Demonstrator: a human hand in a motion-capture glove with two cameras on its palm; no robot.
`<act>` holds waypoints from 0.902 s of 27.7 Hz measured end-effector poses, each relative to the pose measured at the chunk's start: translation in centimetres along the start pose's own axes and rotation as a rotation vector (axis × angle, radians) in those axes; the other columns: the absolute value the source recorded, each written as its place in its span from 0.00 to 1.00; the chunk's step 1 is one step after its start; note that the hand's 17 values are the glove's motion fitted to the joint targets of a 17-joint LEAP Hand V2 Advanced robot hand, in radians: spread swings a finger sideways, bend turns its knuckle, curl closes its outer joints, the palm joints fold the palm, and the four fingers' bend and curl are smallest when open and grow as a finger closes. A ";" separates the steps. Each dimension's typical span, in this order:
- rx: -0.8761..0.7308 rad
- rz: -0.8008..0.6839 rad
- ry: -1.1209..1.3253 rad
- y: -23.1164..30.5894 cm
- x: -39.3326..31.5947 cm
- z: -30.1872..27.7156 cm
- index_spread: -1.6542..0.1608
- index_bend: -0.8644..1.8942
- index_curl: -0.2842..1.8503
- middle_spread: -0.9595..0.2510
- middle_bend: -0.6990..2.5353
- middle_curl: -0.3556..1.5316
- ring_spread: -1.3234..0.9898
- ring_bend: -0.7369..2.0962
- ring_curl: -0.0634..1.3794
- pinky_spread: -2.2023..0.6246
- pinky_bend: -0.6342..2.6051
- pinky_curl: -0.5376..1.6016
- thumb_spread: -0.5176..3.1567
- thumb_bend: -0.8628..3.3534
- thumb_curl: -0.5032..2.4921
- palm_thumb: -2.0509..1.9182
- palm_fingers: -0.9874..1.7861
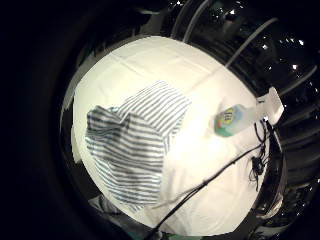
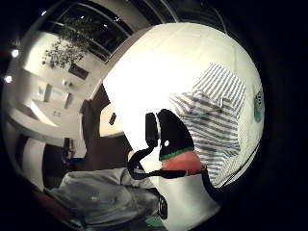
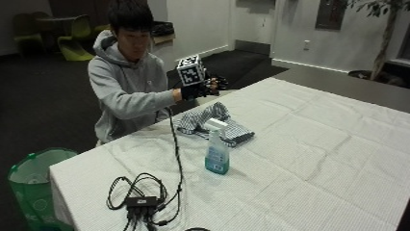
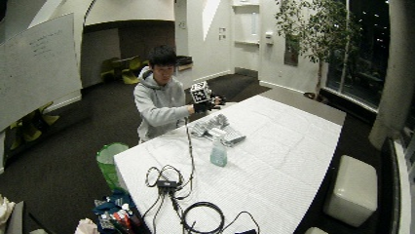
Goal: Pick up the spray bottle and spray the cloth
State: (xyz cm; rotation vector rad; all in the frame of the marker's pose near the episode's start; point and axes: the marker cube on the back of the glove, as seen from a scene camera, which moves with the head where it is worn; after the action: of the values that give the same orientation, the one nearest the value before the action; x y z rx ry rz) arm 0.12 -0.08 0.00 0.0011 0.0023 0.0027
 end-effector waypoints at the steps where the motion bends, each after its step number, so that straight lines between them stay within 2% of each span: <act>1: -0.001 0.001 0.000 0.0 0.1 0.0 0.82 0.36 0.15 0.78 0.28 0.21 0.58 0.34 0.06 0.82 0.33 0.30 0.25 0.27 0.20 0.62 0.43; 10: -0.025 0.002 0.010 0.3 0.3 0.0 0.75 0.37 0.19 0.78 0.28 0.25 0.59 0.34 0.11 0.85 0.34 0.34 0.37 0.26 0.22 0.64 0.42; 18: -0.025 0.006 0.003 0.7 0.4 -0.3 0.73 0.37 0.21 0.78 0.28 0.28 0.60 0.35 0.13 0.86 0.35 0.36 0.41 0.25 0.24 0.64 0.41; 25: 0.065 0.010 -0.033 2.6 0.4 -0.6 0.72 0.37 0.22 0.77 0.28 0.30 0.60 0.35 0.15 0.87 0.35 0.37 0.43 0.23 0.25 0.65 0.40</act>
State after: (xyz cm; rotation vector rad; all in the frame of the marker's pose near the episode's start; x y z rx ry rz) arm 0.53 2.49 -0.57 0.0666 -0.0303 0.0129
